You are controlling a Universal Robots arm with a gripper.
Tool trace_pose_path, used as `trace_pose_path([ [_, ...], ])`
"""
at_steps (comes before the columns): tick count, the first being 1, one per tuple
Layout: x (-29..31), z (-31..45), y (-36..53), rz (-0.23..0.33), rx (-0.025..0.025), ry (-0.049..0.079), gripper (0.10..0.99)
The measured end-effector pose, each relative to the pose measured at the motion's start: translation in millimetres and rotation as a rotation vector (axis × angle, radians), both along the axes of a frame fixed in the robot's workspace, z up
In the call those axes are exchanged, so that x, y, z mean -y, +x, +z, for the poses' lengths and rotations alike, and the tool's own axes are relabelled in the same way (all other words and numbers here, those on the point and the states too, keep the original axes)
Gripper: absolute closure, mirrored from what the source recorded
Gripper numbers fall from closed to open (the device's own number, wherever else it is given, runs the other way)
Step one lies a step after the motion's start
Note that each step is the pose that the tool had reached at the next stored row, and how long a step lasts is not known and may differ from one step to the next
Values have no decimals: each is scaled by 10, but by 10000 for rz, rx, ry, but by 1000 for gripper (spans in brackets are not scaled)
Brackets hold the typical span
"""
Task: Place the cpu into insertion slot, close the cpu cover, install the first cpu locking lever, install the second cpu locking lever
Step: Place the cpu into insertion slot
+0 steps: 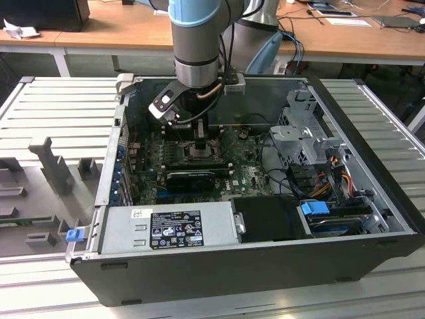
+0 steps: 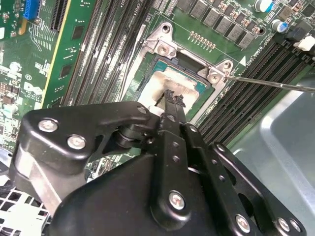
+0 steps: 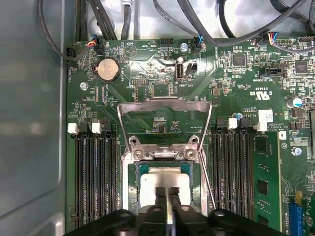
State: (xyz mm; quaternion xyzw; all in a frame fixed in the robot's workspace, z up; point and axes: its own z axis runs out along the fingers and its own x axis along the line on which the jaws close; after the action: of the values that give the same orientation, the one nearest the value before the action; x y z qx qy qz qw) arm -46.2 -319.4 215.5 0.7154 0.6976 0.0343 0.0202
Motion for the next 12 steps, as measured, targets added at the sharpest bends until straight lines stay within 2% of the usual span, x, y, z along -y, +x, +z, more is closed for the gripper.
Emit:
trace_pose_path([
  [12, -1, 59, 1, 0, 2, 4, 980],
])
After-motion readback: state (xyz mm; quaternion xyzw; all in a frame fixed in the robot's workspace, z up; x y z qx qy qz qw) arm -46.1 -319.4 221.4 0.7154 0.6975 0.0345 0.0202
